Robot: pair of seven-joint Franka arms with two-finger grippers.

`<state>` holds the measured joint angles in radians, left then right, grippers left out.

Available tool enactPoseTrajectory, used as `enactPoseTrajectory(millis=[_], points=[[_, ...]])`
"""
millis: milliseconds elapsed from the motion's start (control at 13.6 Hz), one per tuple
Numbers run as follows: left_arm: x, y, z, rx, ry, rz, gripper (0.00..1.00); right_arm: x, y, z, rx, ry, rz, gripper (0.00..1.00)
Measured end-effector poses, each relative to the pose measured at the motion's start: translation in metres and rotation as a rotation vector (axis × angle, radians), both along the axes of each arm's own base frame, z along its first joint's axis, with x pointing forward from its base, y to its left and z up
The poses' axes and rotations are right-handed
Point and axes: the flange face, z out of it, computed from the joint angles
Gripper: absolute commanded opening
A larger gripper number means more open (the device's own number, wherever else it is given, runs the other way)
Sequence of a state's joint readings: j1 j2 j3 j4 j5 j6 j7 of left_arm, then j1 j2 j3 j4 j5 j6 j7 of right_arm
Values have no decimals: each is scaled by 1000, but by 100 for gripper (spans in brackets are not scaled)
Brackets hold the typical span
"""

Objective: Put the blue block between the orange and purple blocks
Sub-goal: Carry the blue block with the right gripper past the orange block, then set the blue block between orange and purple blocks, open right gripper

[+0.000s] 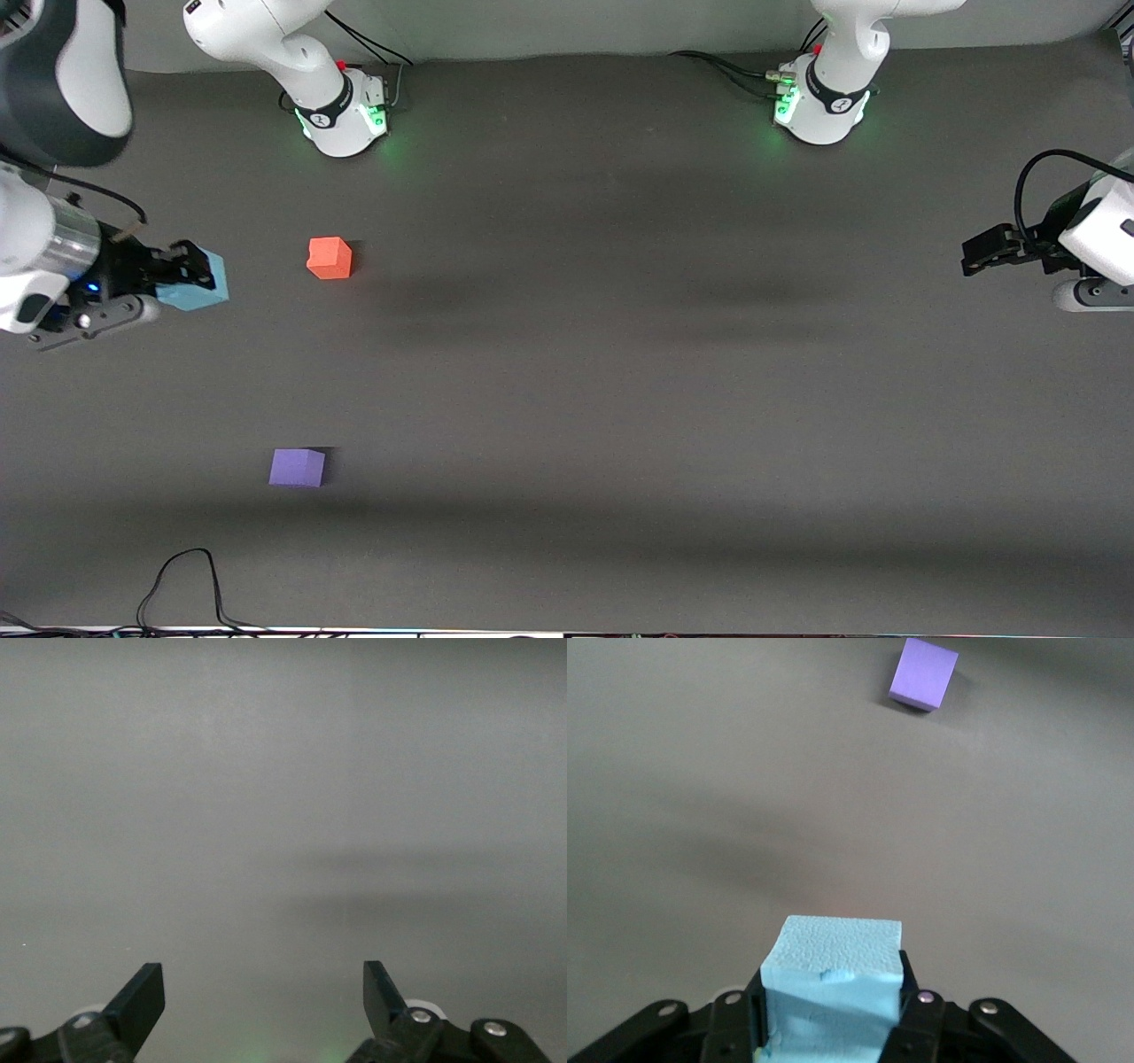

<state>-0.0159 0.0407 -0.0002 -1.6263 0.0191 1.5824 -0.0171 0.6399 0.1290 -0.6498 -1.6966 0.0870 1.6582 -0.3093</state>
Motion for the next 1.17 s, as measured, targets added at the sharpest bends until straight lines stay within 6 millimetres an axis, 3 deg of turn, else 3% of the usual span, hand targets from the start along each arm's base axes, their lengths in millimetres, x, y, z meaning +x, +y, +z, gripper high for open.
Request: enactPoseTrajectory(millis=[294,514,807,1174], points=[[0,0,0,0,-1,0,100,-19,-14,-114,-1,-54,-28,37],[0,0,0,0,-1,0,100,-41,-17,-182,-12,-71,-54,37],[0,0,0,0,-1,0,100,-40,-14,-235,-1,-71,-127,37],[0,0,0,0,-1,0,100,-37,-18,-281,32,-83,-120,37]])
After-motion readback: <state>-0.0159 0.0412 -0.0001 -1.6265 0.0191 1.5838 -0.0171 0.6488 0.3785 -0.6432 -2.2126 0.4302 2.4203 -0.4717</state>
